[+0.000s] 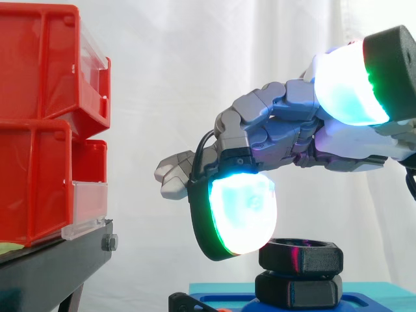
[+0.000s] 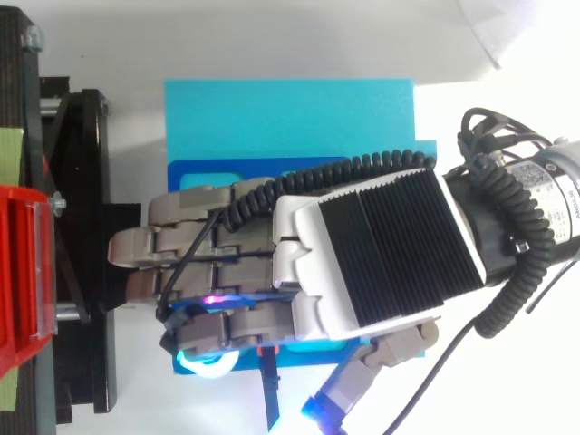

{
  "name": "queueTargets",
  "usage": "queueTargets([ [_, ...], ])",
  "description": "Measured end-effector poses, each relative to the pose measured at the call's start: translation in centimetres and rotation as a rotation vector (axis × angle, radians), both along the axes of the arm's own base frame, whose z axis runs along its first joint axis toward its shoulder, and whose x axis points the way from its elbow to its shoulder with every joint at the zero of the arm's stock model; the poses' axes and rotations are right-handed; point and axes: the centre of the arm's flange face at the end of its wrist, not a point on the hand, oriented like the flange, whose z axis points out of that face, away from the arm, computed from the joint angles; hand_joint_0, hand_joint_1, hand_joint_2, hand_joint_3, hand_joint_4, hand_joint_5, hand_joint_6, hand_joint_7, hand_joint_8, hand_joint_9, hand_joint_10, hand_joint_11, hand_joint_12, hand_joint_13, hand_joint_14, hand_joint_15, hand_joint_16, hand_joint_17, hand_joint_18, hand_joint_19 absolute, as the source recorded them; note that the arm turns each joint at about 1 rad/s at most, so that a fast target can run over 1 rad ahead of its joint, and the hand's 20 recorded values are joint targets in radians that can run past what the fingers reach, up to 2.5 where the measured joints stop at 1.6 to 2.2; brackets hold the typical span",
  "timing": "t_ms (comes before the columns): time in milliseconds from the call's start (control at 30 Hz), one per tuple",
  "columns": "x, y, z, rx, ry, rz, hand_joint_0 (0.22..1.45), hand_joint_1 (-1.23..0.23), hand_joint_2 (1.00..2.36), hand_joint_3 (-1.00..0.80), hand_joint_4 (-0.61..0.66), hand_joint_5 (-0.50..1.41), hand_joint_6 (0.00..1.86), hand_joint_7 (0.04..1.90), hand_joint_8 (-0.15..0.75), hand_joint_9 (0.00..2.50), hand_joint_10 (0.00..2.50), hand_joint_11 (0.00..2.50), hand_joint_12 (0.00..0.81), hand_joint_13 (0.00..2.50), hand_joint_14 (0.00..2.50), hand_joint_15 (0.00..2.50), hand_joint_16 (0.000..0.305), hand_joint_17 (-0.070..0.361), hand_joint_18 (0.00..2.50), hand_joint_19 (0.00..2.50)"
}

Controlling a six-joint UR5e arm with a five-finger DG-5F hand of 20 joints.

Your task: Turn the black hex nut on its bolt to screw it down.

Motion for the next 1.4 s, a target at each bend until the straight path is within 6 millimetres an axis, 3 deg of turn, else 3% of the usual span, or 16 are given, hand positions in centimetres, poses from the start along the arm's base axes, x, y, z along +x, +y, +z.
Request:
queueTargets([
  [1033, -0.6, -0.6, -1.6, 0.002, 0.012, -0.015, 0.44, -0.16, 1.00, -0.50, 0.28, -0.17, 0.63, 1.17, 0.291, 0.46, 0.01, 0.31, 0.344, 0.30, 0.00, 0.02, 0.056, 0.126, 0.28, 0.20],
  [1400, -0.7, -1.3, -1.7, 0.001, 0.015, -0.024, 0.44, -0.17, 1.00, -0.50, 0.26, -0.20, 0.74, 1.01, 0.292, 0.47, 0.01, 0.31, 0.344, 0.31, 0.00, 0.02, 0.056, 0.126, 0.29, 0.19],
])
